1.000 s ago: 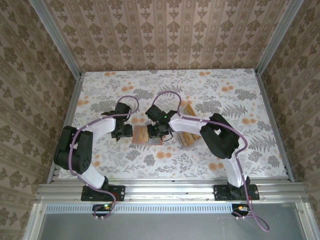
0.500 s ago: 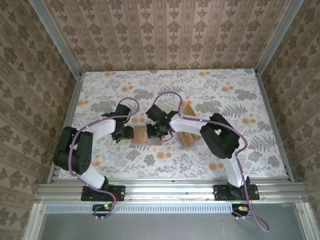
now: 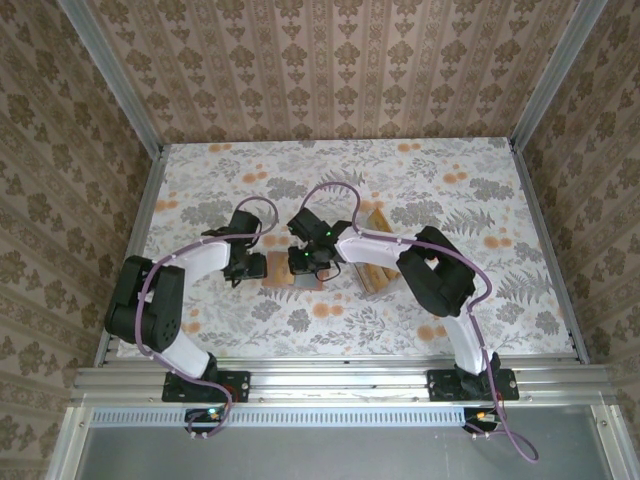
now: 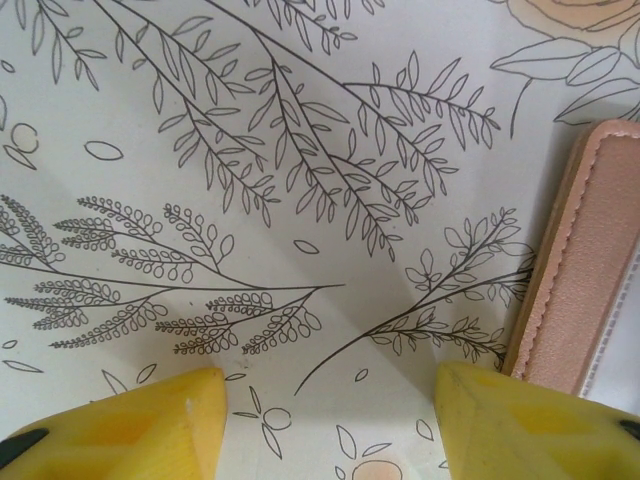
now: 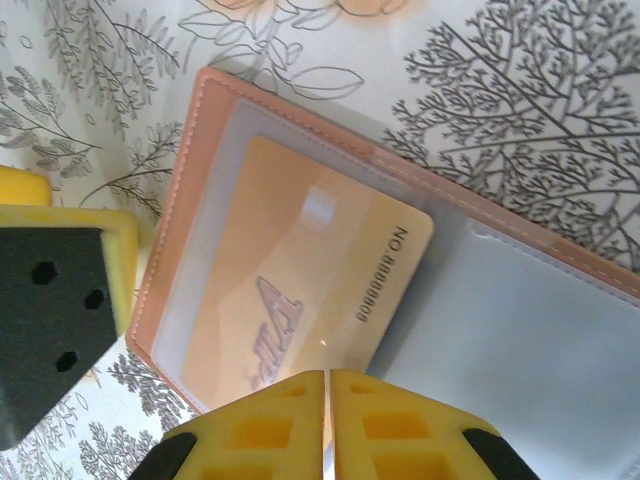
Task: Put the credit cards into the card holder
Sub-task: Insert the credit card into the card slot.
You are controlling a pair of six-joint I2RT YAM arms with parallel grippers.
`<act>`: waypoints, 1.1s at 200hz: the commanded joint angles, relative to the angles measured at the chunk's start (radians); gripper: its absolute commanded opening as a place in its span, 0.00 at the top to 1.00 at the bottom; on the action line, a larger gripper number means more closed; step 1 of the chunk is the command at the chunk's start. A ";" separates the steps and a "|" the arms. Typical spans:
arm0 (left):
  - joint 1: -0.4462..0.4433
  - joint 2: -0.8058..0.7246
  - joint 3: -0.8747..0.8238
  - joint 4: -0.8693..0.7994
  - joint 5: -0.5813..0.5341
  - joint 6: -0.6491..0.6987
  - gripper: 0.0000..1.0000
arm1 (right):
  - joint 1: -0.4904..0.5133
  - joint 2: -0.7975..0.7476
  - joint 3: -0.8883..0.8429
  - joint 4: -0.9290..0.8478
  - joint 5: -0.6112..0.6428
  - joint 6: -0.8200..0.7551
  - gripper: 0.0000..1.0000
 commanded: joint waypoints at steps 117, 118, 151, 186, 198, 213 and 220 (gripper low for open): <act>-0.001 0.032 -0.042 0.005 0.032 -0.005 0.42 | 0.012 0.037 0.098 -0.045 -0.018 0.006 0.90; 0.000 0.032 -0.041 0.004 0.032 -0.005 0.42 | 0.012 0.034 0.097 -0.046 -0.017 0.006 0.90; -0.003 0.035 -0.039 0.006 0.035 -0.007 0.42 | -0.004 -0.012 0.031 -0.033 0.009 0.006 0.90; -0.002 0.037 -0.038 0.008 0.036 -0.004 0.42 | -0.013 -0.035 -0.027 -0.011 0.014 0.015 0.90; -0.005 0.036 -0.037 0.008 0.036 -0.004 0.42 | -0.012 -0.038 -0.037 -0.006 0.014 0.017 0.90; -0.004 0.035 -0.038 0.008 0.036 -0.004 0.42 | -0.014 -0.039 -0.043 -0.002 0.013 0.018 0.90; -0.005 0.035 -0.039 0.008 0.036 -0.004 0.42 | -0.013 -0.036 -0.043 -0.002 0.011 0.020 0.90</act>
